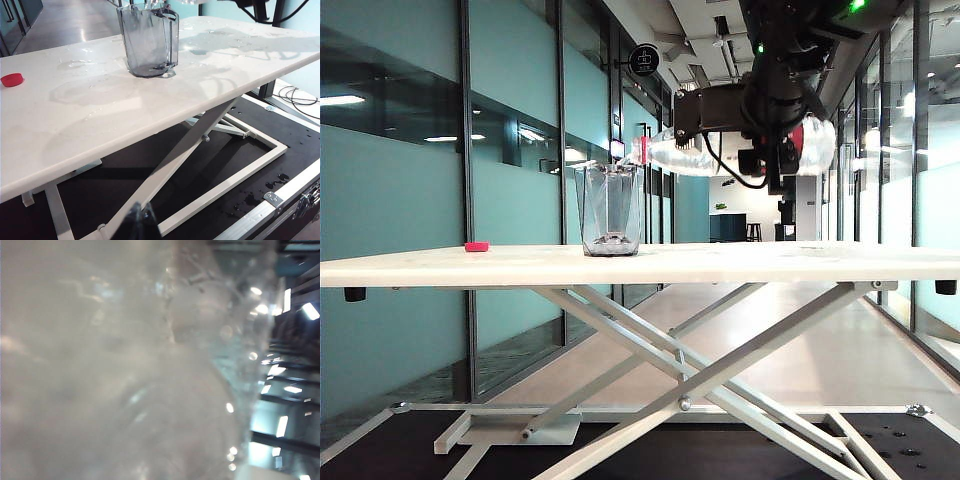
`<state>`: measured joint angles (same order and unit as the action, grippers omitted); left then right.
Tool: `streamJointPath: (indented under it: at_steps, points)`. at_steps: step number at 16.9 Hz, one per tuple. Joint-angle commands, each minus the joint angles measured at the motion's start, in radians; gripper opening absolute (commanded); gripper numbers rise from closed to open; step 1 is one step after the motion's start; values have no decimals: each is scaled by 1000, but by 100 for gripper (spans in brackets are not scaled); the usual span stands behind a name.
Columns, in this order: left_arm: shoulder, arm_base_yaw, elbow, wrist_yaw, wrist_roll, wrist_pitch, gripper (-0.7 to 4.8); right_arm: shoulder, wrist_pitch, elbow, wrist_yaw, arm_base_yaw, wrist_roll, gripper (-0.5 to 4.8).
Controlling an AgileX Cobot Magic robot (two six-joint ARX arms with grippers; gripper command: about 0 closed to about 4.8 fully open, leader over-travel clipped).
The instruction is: Pick up the mineral water bottle on the table and pour water into the mug until it's half full.
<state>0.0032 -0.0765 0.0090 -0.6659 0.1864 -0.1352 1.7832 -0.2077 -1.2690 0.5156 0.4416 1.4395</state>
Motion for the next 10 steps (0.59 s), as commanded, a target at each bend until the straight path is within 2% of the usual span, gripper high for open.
streamJointPath:
  at_steps: [1,10]
  points:
    - [1,0,1,-1,2,-6,-5,-12,-70,-11,6,12,58,237]
    - [1,0,1,-1,2,-6,-5,-12,-88,-11,34,23,61,237]
